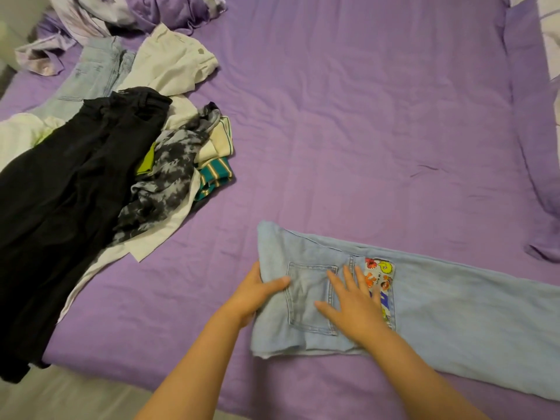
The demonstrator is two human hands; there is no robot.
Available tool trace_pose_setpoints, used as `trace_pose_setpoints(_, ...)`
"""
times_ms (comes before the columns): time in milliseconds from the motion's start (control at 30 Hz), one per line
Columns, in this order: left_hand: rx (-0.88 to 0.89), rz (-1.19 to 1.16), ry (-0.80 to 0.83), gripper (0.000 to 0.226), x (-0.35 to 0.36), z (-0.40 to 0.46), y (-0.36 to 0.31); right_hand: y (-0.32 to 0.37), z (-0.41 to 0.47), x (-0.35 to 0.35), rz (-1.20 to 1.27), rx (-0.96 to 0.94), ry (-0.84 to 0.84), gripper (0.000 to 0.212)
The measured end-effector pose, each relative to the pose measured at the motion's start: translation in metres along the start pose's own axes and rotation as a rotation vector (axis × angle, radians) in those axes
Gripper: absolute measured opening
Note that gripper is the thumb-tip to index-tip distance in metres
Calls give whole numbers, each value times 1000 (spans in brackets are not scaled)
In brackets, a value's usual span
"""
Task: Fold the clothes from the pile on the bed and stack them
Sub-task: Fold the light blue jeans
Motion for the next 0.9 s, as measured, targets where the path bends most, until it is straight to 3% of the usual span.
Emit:
trace_pose_setpoints(100, 60, 16, 131, 59, 41, -17, -25, 32, -14, -41, 733, -40, -107, 73)
trace_pose_setpoints(167, 85, 58, 198, 64, 69, -28, -36, 49, -27, -62, 1009, -105, -127, 72)
trace_pose_setpoints(367, 50, -44, 263, 47, 136, -46, -40, 17, -68, -98, 1056, -135, -280, 58)
trace_pose_setpoints(567, 49, 188, 342, 40, 214, -48, -27, -78, -112, -113, 883, 22, -437, 82)
trace_pose_setpoints(733, 161, 308, 331, 44, 276, -42, -15, -163, -153, -130, 837, 24, -539, 74)
trace_pose_setpoints(900, 475, 1053, 360, 53, 324, -23, 22, -242, -172, -128, 811, 186, -588, 66)
Point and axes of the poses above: each hand's wrist, its own z-axis towards the middle knuckle, its own x-axis out of the palm, y = z × x, the point moved 4 cm from there along z, towards the middle knuckle, and after that the axes turned 4 degrees about -z, right-handed, at the moved point
